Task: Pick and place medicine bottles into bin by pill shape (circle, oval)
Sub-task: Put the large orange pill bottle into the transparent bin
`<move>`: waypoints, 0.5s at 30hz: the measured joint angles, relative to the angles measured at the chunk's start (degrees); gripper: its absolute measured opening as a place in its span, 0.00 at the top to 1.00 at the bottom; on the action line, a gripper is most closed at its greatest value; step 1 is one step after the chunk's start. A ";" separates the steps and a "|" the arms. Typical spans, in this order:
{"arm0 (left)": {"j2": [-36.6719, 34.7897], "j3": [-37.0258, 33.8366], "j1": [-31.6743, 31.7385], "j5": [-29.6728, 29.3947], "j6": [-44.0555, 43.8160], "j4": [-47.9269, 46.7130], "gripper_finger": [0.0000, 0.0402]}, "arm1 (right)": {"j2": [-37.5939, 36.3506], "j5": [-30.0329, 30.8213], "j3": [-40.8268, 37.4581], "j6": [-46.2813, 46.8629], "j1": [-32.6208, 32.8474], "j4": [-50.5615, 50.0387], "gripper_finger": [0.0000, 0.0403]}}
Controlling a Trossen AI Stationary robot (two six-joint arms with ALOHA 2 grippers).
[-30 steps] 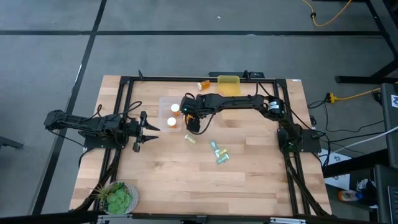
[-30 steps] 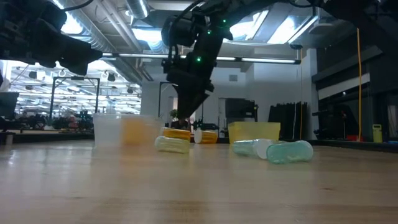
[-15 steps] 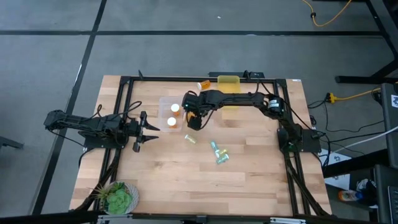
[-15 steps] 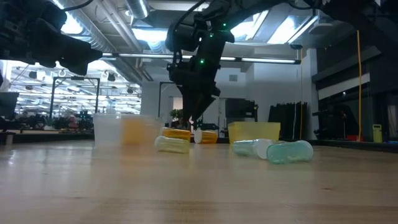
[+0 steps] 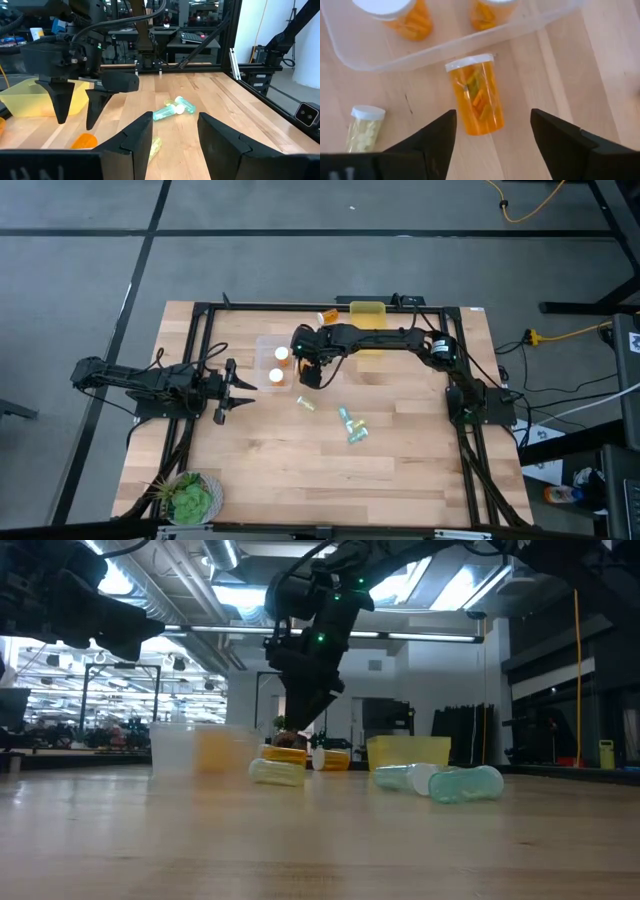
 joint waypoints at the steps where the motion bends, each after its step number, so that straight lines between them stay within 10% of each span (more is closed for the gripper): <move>1: 0.00 0.00 0.00 0.00 -0.02 0.00 0.63 | 0.01 0.11 0.00 0.37 0.01 -0.13 0.35; 15: 0.00 0.00 -0.02 0.00 -0.04 0.00 0.63 | 0.04 6.81 0.00 1.63 0.11 0.11 0.16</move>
